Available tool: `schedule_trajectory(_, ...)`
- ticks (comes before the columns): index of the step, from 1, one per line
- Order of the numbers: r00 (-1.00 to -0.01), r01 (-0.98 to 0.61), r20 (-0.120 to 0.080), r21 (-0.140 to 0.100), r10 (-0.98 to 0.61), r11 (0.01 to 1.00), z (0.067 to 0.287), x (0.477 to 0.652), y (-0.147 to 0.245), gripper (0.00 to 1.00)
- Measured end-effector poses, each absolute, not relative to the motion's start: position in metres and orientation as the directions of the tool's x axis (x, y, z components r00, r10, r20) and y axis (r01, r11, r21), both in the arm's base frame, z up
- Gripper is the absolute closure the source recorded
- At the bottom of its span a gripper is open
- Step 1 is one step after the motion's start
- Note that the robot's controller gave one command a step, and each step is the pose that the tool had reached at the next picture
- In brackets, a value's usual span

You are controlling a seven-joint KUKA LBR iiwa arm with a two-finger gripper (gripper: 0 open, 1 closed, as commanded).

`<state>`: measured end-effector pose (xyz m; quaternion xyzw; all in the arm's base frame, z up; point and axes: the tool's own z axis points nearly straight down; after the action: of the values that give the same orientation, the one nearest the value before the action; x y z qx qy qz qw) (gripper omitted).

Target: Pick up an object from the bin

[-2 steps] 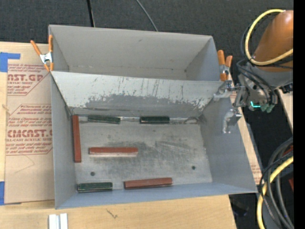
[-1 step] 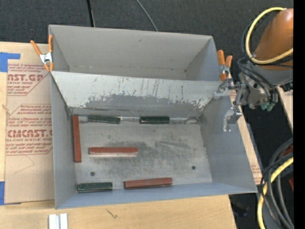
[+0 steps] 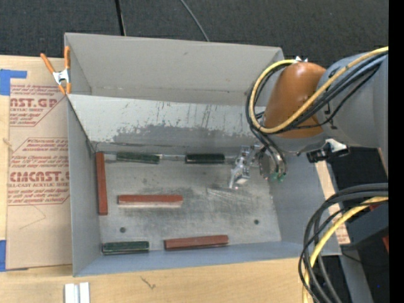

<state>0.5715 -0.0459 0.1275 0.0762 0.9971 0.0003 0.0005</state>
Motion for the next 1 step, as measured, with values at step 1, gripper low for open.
schedule_trajectory(1,-0.988,0.152,-0.001,0.001,0.152,0.988,0.1276,0.5715,-0.046,1.0)
